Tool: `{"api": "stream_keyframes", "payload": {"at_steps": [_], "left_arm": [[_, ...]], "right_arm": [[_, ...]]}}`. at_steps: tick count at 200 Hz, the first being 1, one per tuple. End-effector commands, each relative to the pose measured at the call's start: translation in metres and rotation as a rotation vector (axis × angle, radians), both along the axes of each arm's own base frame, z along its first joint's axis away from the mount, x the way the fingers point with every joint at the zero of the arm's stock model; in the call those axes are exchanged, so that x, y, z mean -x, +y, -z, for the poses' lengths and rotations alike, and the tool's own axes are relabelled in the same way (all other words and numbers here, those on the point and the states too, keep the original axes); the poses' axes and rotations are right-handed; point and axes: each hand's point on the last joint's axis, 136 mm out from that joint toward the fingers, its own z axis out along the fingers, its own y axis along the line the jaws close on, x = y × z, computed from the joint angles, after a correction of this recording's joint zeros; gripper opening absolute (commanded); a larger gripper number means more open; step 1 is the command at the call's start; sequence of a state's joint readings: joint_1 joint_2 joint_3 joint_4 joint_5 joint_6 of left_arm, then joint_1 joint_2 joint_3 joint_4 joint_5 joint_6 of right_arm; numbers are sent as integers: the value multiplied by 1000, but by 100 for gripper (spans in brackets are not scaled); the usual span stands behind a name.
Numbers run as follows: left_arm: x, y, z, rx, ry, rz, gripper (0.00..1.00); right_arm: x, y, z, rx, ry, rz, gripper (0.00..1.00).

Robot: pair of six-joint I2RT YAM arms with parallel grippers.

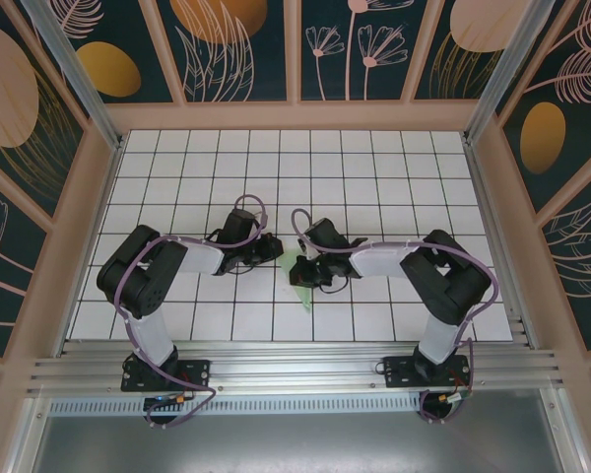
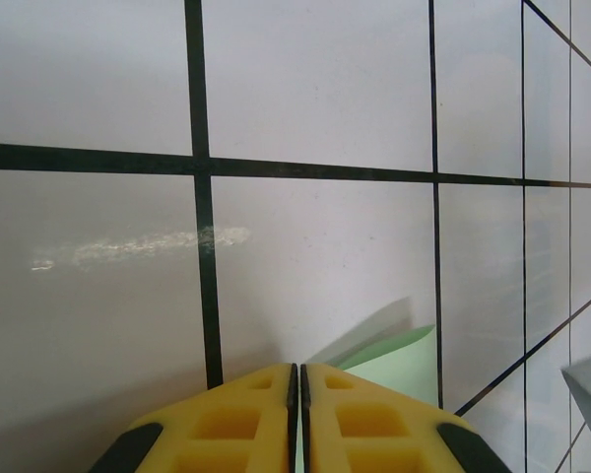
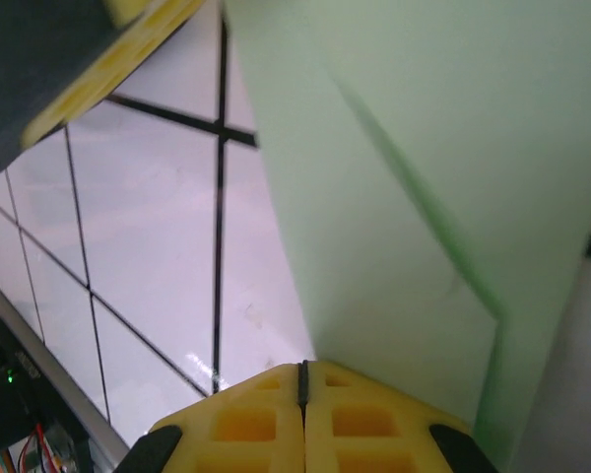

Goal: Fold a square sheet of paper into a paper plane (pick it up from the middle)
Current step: Fold the wing for the fifth time at the center of the table.

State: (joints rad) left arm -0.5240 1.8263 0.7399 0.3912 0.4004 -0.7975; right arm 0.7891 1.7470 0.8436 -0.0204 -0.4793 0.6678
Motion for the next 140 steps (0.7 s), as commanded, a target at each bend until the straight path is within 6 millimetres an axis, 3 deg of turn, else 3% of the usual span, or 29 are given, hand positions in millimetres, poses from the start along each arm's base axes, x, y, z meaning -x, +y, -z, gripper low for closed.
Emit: {"api": "stream_keyframes", "payload": {"at_steps": [1,26,41,64,93,115,140], "left_arm": [[6,15,34,-106,64,-34,14],[6,14,34,-105,65,-35,14],[4,13,30,-96,56,-34,14],[1,11,21,-85,31,-30,14],[-6,6,-4,-50,-21,-26,17],[-14,2,-36,-19,-85,-32,31],[-20,12,-72,-36,-144,-88,55]], "right_arm": [[11,-3,-4,14,-4,-28,7],[21,-19,33,139,57,-16,6],[21,-16,35,145,46,-29,7],[9,-4,9,91,-19,-25,7],[-10,7,-50,-13,-171,-2,12],[-28,-17,-72,18,-280,101,23],[-47,-64,-63,86,-295,284,28]]}}
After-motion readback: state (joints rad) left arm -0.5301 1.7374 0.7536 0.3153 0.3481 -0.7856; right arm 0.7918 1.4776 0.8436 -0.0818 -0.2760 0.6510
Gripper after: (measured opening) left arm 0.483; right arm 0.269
